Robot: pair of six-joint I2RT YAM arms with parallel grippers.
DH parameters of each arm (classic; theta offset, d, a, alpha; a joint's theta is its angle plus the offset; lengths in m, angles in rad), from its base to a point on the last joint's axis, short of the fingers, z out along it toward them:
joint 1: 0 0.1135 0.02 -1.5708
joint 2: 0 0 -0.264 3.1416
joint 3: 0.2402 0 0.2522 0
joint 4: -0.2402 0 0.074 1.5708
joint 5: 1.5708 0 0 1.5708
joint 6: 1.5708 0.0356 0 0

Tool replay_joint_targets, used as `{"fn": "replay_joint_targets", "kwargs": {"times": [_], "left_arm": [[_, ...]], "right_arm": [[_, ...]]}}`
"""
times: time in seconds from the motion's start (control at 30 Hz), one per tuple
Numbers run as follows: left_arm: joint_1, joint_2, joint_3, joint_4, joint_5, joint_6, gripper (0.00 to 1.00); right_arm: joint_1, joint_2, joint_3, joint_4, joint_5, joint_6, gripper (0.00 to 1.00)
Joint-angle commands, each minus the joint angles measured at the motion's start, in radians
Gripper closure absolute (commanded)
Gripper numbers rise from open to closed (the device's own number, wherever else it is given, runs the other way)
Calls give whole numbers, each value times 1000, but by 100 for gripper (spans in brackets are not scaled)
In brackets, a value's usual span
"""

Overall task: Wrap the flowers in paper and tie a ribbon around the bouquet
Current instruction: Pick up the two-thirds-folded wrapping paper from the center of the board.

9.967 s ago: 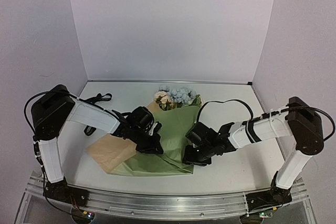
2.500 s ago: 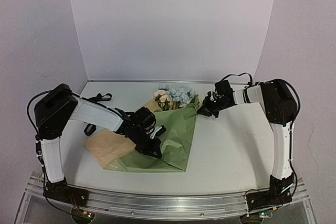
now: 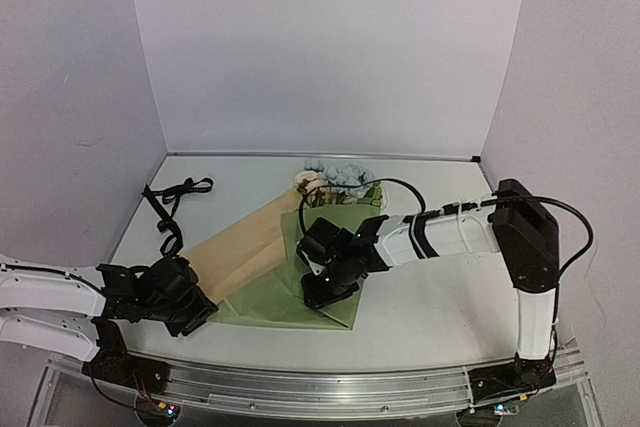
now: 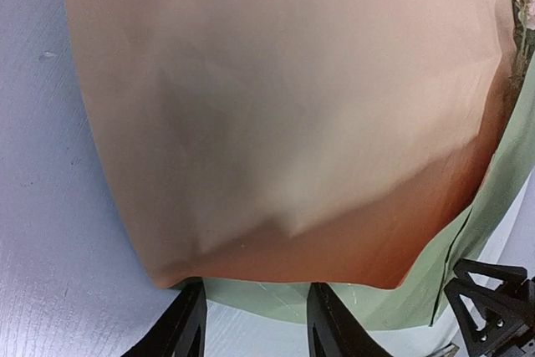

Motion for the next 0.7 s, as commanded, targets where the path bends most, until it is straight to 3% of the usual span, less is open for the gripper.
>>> {"fn": "replay_joint_targets", "kwargs": {"times": [0.0,0.2,0.4,0.67], "left_arm": [[-7,-47,31,-148,-8,21,56],[-10,-124,5,-153,42,21,48],[-25,-53,-7,-56,39,10,48],[-35,60,-4,-4,-37,12,67]], "right_arm": [[28,36,74,-98,97,-59,57],[57,82,115,-146,133,-90,52],[65,127,165,-203,184,-89,52],[66,137,185,-222,206,-90,52]]}}
